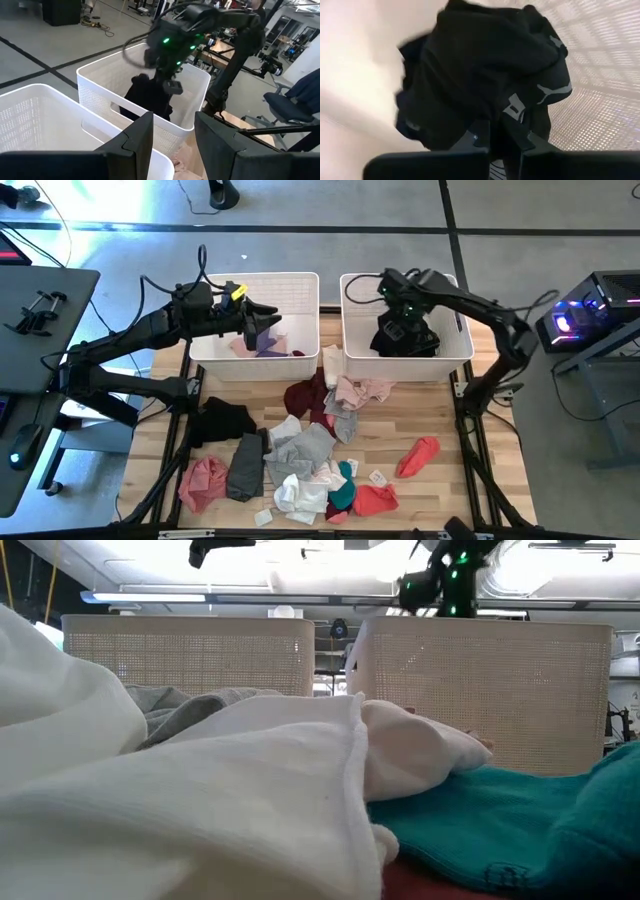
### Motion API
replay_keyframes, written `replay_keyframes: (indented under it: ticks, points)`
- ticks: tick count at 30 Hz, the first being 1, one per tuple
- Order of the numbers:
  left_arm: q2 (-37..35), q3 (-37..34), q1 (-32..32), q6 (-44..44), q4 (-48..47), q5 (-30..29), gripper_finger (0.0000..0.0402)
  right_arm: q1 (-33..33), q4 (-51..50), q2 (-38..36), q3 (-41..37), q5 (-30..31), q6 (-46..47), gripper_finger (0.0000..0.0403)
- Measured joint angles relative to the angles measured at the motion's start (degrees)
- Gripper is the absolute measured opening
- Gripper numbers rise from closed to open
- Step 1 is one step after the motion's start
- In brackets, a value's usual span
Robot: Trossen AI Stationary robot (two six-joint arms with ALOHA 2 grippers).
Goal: Sort clothes
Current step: Put the black underwear into the right white laundry bin, then put the gray underwear into the left white laundry bin
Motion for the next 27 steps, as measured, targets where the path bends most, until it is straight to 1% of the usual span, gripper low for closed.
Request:
replay_keyframes:
  ticks: [3, 8, 11, 14, 18, 21, 25, 27]
  points:
    - [0.00, 0.00, -0.44, 0.04, 0.01, -0.03, 0.0131, -1.31, 0.02, 2.37, -0.84, -0.02, -1.93, 0.0030]
    - [0.00, 0.00, -1.23, -1.44, 0.01, -0.20, 0.0131, -4.31, 2.39, 2.94, -2.38, -0.42, -3.75, 0.0098]
    - [0.00, 0.00, -1.65, -0.87, 0.01, -0.34, 0.0131, -6.25, 2.49, 1.83, -1.38, -4.55, -4.42, 0.0138]
    - [0.00, 0.00, -1.64, 0.77, -0.01, -0.48, 0.0131, -7.69, 2.48, -0.98, 0.45, -7.71, -2.17, 0.0163]
    - [0.00, 0.00, -1.64, 2.64, 0.01, -0.60, 0.0131, -7.38, 4.77, -7.46, 1.48, -7.89, 2.48, 0.0171]
    - [0.00, 0.00, -3.13, 3.94, 0.36, -0.73, 0.0131, -5.15, 8.48, -13.74, 1.57, -7.98, 3.65, 0.0171]
    - [0.67, 2.03, -10.50, 16.27, 0.76, -0.99, 0.0131, -0.46, 13.72, -21.30, 1.57, -8.40, 5.63, 0.0171]
    - [1.41, 3.41, -15.14, 22.15, -0.08, -2.70, 0.0131, 1.88, 15.83, -24.37, 1.58, -9.20, 5.76, 0.0171]
